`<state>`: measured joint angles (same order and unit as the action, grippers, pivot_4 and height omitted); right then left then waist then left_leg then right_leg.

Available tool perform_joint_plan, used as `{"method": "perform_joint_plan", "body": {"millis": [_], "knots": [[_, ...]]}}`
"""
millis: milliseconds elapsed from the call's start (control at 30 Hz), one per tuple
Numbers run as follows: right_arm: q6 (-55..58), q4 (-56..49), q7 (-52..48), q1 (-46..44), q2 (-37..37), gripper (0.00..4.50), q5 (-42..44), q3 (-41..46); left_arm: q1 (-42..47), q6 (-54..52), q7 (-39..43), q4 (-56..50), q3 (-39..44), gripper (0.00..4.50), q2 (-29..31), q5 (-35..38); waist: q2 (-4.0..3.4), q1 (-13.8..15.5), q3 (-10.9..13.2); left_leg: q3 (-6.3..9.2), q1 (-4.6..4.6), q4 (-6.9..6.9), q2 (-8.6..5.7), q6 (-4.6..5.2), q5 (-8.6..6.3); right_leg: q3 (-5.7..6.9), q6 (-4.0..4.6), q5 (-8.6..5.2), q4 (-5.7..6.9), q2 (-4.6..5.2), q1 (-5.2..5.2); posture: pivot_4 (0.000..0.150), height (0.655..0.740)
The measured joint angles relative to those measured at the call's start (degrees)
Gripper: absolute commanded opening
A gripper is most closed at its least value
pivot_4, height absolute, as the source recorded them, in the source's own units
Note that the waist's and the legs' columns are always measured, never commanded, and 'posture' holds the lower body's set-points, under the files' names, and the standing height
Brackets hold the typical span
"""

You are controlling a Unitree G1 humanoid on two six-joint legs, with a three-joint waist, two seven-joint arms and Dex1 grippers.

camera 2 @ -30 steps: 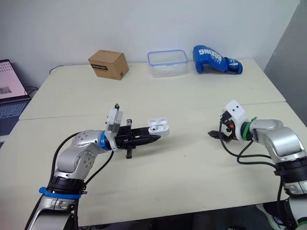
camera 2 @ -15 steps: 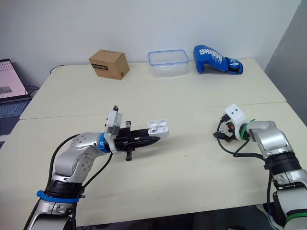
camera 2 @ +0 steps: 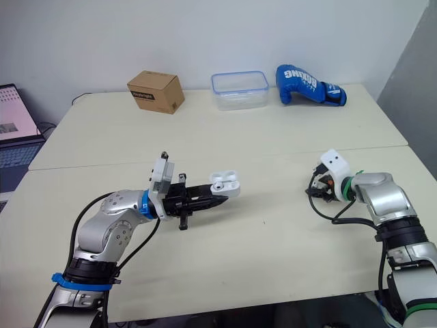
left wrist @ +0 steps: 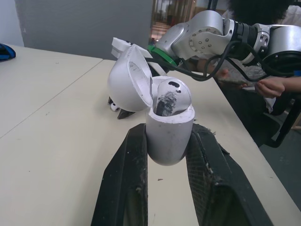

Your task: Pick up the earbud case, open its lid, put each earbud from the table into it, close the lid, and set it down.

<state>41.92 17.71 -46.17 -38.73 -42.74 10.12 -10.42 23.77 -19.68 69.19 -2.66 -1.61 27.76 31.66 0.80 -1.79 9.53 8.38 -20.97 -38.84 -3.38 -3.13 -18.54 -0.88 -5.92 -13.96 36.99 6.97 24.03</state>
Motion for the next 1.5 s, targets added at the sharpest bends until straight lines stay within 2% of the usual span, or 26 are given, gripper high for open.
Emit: {"method": "perform_joint_plan", "body": {"millis": [133,200,300,433,467,633,800,967,1167,1367,1500], "knots": [[0.06,0.04,-0.05,0.05,-0.05,3.27,-0.19,0.12,0.0,0.0,0.0,0.0,-0.04,0.74,-0.02,0.0,0.0,0.0,0.0,0.0,0.0,0.0,0.0,0.0,0.0,0.0,0.0,0.0,0.0,0.0,0.0,0.15,0.7307],[0.15,0.04,-0.12,0.05,-0.05,2.88,-0.31,0.15,0.0,0.0,0.0,0.0,-0.05,0.74,-0.02,0.0,0.0,0.0,0.0,0.0,0.0,0.0,0.0,0.0,0.0,0.0,0.0,0.0,0.0,0.0,0.0,0.15,0.7307],[0.4,0.01,-0.51,0.05,-0.04,2.0,-0.31,0.15,0.0,0.0,0.0,0.0,-0.07,0.74,-0.02,0.0,0.0,0.0,0.0,0.0,0.0,0.0,0.0,0.0,0.0,0.0,0.0,0.0,0.0,0.0,-0.01,0.15,0.7307],[0.59,-0.03,-0.7,0.05,-0.04,0.48,-0.48,0.15,0.01,0.0,-0.01,0.0,-0.08,0.74,-0.02,0.0,0.0,0.01,0.0,0.01,0.01,-0.01,0.0,0.0,0.0,0.0,0.0,0.0,0.0,0.0,-0.02,0.15,0.7307],[0.59,-0.03,-0.71,0.05,-0.04,0.4,-0.51,0.17,0.01,0.0,-0.01,0.0,-0.08,0.74,-0.02,0.0,0.0,0.01,0.0,0.01,0.01,-0.01,0.0,0.0,0.0,0.0,0.0,0.0,0.0,0.0,-0.02,0.15,0.7307],[-0.67,-2.26,-4.4,1.65,-2.96,0.4,-1.5,-0.81,0.01,-0.03,-0.04,-0.01,-0.1,0.74,0.02,0.01,0.0,0.27,0.0,0.03,-0.01,0.0,-0.02,0.0,0.0,0.03,0.0,0.0,-0.03,0.01,-0.01,0.15,0.7307],[-5.67,-10.08,-15.16,4.38,-9.79,0.4,-2.75,-5.38,0.05,-0.04,-0.01,-0.01,-0.14,0.74,0.0,0.01,-0.01,0.04,0.01,-0.01,-0.01,0.0,0.0,0.0,0.0,0.01,0.0,0.0,0.01,0.0,0.01,0.15,0.7307],[-12.58,-17.17,-25.89,3.33,-14.58,0.4,-5.06,-9.52,0.41,0.09,0.02,0.01,-0.24,0.74,-0.39,-0.04,-0.02,-0.06,0.01,-0.03,0.02,0.0,0.03,0.0,0.0,0.02,-0.01,0.0,-0.01,-0.01,-0.01,0.15,0.7307],[-21.22,-18.32,-32.97,0.79,-15.14,0.4,-11.56,-15.36,0.48,0.34,0.03,0.12,-0.27,0.74,-0.85,-0.14,-0.01,0.01,0.01,-0.03,0.01,0.0,0.02,0.0,0.0,0.01,-0.01,0.0,-0.01,0.0,0.0,0.15,0.7307],[-28.83,-13.37,-34.08,-2.61,-13.52,0.4,-19.52,-18.49,0.53,0.49,-0.06,0.12,-0.29,0.74,-1.02,-0.19,-0.01,0.02,0.01,-0.04,0.01,0.0,0.02,-0.01,0.0,0.01,-0.01,0.0,-0.02,0.0,0.01,0.15,0.7307],[-31.03,-12.2,-36.02,-2.58,-13.11,0.4,-21.08,-18.95,0.11,0.51,-0.62,0.07,-0.26,0.74,-0.97,-0.19,-0.01,0.05,0.01,-0.04,0.0,0.0,0.02,-0.01,0.0,0.0,-0.01,0.0,-0.03,0.0,0.01,0.15,0.7307]]}}
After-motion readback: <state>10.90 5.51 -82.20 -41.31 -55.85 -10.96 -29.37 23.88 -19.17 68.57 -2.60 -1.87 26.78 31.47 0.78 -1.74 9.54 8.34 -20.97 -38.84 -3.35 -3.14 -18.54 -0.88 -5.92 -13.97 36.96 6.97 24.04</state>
